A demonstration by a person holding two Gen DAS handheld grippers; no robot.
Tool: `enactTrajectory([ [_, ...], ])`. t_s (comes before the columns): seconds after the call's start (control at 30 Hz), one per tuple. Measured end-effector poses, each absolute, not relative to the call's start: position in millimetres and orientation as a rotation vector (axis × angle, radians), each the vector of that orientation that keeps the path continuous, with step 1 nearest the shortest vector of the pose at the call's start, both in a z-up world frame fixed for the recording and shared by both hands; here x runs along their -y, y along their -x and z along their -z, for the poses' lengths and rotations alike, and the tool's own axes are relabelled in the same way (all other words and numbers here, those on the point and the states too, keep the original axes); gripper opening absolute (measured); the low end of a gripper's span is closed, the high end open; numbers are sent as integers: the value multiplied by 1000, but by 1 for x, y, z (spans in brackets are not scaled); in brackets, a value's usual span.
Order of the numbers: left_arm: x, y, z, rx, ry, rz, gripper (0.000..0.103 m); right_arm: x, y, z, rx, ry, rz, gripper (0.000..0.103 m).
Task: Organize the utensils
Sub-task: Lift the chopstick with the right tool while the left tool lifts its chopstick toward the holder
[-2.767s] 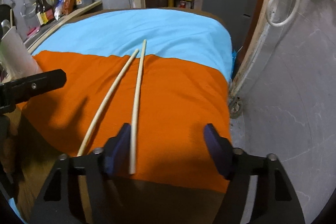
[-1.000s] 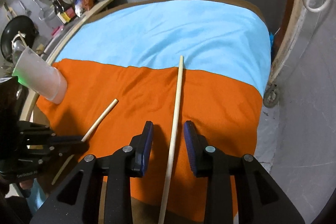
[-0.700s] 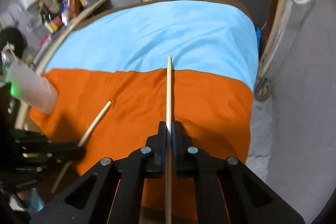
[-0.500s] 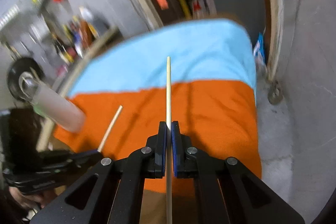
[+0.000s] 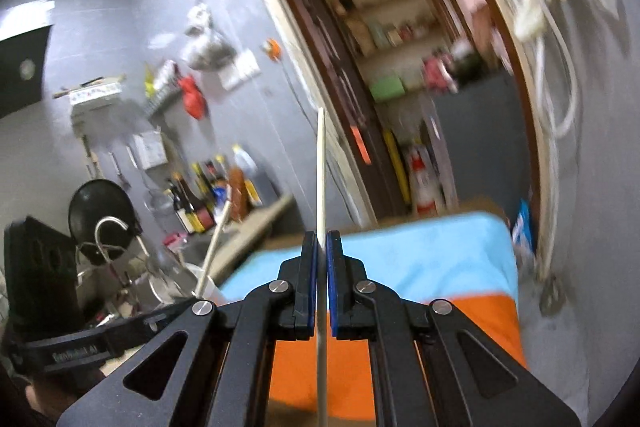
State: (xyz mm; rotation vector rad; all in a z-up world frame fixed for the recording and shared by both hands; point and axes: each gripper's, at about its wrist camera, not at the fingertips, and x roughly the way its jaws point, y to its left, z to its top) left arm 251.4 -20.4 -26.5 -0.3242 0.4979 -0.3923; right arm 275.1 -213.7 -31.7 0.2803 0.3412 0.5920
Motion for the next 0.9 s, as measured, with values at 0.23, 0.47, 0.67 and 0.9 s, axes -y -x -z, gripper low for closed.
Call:
enactTrajectory([
  [0.23, -29, -242, -31, -363, 302, 329, 2, 167, -268, -14, -200, -243, -644, 3],
  [0.47, -114, -245, -49, -251, 380, 253, 2, 124, -281, -28, -118, -377, -773, 3],
  [0.67, -198, -260, -15, -178, 526, 179, 2, 91, -302, -4, -113, -518, -825, 3],
  [0.9, -244, -272, 25, -122, 589, 124, 2, 62, -324, 28, -106, -539, -849, 3],
])
